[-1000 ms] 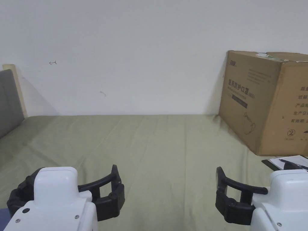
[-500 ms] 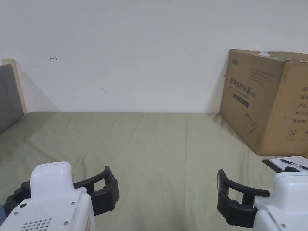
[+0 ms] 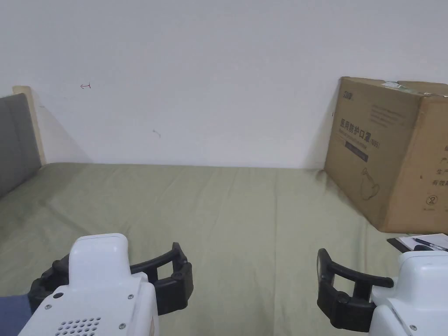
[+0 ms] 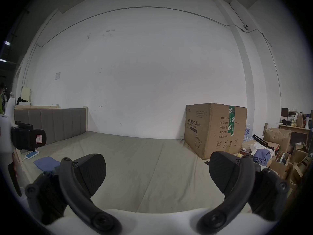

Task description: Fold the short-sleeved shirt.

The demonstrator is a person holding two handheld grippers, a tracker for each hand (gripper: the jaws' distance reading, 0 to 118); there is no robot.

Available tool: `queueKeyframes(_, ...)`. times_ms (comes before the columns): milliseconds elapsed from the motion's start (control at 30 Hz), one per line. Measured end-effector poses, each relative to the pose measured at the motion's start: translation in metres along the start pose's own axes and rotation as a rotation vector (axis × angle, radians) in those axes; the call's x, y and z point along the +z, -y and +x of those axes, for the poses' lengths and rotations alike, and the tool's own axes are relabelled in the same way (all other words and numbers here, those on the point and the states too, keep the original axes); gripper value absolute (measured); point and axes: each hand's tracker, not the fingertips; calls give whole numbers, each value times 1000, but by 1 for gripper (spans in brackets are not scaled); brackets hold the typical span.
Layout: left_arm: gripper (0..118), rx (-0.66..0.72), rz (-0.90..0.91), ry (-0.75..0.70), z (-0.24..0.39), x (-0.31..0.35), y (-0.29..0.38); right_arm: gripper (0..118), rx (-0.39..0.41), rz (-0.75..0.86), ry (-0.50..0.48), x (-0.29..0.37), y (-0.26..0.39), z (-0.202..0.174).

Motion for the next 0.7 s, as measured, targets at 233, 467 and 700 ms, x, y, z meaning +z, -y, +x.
queueKeyframes(233, 118, 8, 11, 17, -1, 9, -6, 118, 3, 20, -6, 7, -6, -3)
queueKeyframes(467, 118, 39, 22, 27, -4, 16, -9, 118, -2, 30, -10, 15, -10, -4)
queueKeyframes(700, 118, 44, 30, 17, -6, 20, -10, 118, 6, 36, -14, 21, -10, -5)
